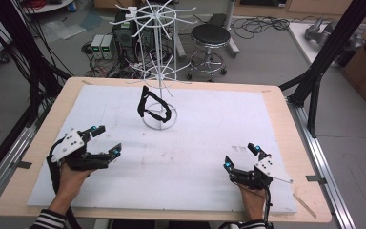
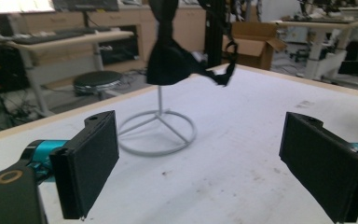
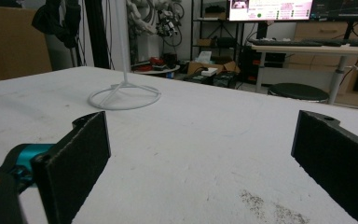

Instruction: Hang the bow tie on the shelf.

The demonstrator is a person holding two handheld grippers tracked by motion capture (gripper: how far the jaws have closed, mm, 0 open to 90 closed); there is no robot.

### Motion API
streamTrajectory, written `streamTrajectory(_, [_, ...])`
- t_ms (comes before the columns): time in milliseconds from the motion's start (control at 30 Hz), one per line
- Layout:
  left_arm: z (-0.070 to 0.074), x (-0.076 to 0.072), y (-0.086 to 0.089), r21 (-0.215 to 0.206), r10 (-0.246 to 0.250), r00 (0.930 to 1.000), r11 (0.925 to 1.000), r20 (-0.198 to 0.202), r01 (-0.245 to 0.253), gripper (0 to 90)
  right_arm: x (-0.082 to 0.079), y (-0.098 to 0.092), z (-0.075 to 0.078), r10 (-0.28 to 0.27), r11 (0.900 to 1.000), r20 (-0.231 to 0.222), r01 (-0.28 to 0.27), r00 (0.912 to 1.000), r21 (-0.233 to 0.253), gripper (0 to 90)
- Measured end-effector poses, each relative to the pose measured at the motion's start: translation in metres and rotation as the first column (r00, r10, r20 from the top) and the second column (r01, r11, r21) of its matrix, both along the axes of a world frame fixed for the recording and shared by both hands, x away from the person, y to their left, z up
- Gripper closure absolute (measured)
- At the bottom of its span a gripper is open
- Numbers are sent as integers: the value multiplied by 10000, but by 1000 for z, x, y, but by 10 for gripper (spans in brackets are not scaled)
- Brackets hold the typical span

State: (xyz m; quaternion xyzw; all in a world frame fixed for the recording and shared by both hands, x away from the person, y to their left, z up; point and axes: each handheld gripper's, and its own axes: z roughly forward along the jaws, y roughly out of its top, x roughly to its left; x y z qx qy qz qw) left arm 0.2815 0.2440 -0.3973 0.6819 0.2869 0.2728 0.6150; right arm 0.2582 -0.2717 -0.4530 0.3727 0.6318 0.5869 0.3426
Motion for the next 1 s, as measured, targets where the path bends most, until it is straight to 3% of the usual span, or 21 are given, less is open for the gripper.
streamTrajectory(133, [-14, -11, 18, -466, 140, 9997, 9988, 198, -131, 123, 0, 0, 0, -26, 10000, 8, 26, 10000, 26, 34])
streamTrajectory(200, [-20, -15, 23, -463, 350, 9986, 9984, 388, -332, 119, 0, 0, 0, -50, 10000, -12, 50, 10000, 34, 34])
streamTrajectory(333, [-34, -20, 32, -414, 812, 9956, 9960, 472, -793, 118, 0, 0, 0, -60, 10000, 14, 60, 10000, 7, 34])
streamTrajectory(567, [-52, -21, 42, -882, 1167, 9925, 9897, 370, -1131, 118, -1, 1, 0, -128, 9999, -22, 128, 9999, 60, 34])
streamTrajectory(633, [-55, -20, 42, -875, 1149, 9932, 9897, 178, -1130, 119, -1, 1, 0, -140, 9999, -16, 140, 9999, 64, 34])
streamTrajectory(1000, [-56, -20, 40, -752, 1137, 9932, 9909, 236, -1117, 124, -1, 0, 0, -161, 9998, 69, 161, 9998, 76, 34])
